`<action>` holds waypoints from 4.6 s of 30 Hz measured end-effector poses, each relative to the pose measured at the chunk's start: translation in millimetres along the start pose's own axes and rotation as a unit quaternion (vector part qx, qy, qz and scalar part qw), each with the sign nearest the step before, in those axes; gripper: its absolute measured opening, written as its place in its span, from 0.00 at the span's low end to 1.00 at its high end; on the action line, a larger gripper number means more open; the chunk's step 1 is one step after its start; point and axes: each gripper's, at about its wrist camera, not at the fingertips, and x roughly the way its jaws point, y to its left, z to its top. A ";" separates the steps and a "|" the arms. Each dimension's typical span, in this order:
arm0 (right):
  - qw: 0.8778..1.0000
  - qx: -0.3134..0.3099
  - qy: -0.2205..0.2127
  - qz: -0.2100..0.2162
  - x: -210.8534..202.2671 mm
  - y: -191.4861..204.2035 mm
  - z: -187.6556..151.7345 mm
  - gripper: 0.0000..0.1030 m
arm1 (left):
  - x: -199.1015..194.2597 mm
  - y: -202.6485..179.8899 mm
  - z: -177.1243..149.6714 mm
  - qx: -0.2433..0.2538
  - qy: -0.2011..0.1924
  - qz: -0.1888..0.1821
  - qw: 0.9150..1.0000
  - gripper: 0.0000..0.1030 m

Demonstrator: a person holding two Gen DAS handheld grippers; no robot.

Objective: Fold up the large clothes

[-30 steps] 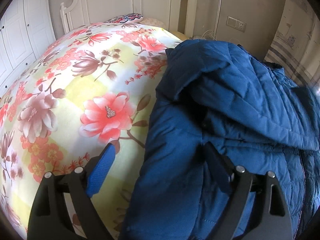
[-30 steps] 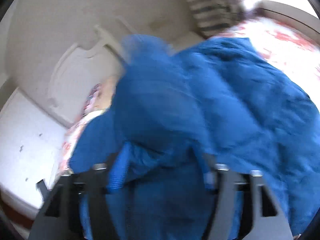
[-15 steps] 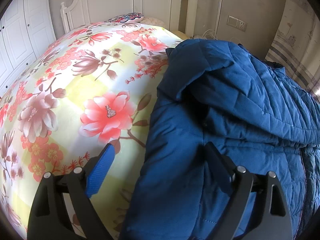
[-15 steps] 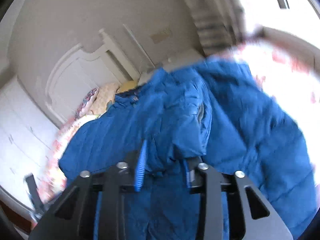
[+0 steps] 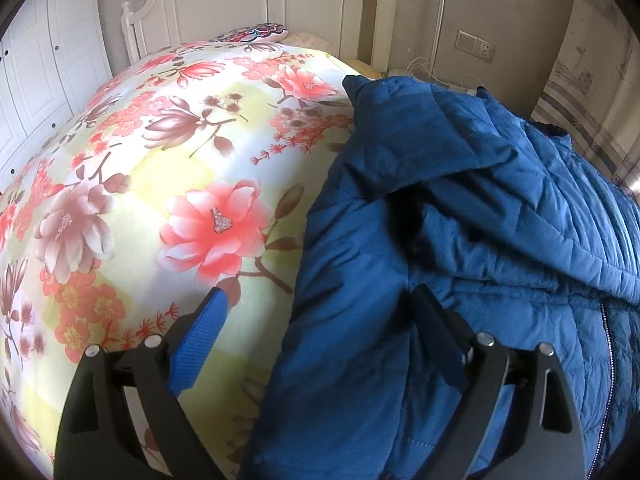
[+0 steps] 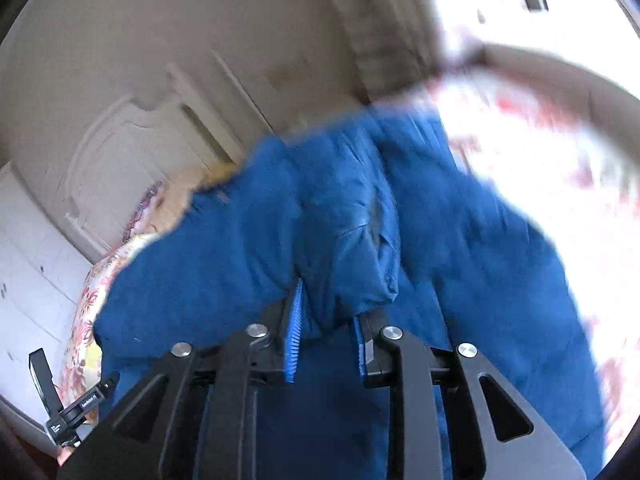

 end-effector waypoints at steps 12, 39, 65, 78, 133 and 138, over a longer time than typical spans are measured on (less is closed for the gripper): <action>0.968 -0.166 -0.158 -0.107 -51.0 86.7 7.4 0.31 | 0.2 -2.8 -0.5 0.000 0.001 0.004 1.000 0.90; 0.961 -0.232 -0.026 -0.150 34.7 76.1 -9.2 0.49 | 16.1 -108.7 40.9 0.139 -0.030 -0.068 0.987 0.98; 0.954 -0.256 -0.010 -0.156 43.6 82.5 -12.6 0.89 | 12.3 -143.5 98.6 0.164 -0.083 -0.039 0.982 0.98; 0.954 -0.256 -0.011 -0.156 43.6 82.5 -12.7 0.89 | 2.3 -133.9 83.7 0.148 -0.052 -0.052 0.986 0.98; 0.933 -0.322 0.113 -0.110 -43.4 35.2 -90.3 0.96 | -67.2 -79.3 -78.8 0.222 0.018 -0.068 0.972 0.98; 0.936 -0.320 0.095 -0.112 -90.8 28.1 -103.1 0.96 | -84.6 -50.6 -85.7 0.176 0.029 -0.079 0.981 0.98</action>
